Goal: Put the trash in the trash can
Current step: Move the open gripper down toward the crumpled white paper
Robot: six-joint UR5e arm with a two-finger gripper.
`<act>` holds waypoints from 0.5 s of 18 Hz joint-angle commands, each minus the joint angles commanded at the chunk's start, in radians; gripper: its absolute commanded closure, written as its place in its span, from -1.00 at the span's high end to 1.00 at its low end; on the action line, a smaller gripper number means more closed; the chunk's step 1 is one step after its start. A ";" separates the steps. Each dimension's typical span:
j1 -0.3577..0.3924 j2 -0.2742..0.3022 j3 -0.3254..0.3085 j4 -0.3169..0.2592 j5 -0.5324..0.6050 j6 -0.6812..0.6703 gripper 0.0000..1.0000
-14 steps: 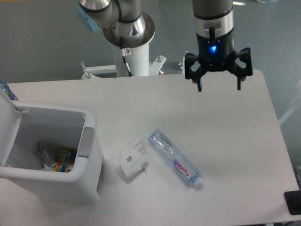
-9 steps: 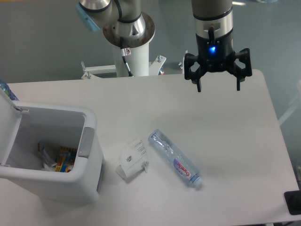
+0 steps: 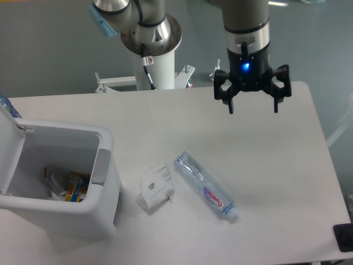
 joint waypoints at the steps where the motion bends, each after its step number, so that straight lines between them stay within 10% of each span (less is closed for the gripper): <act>1: -0.008 0.000 -0.015 0.012 -0.003 -0.035 1.00; 9: -0.132 -0.052 -0.215 0.172 -0.005 -0.077 1.00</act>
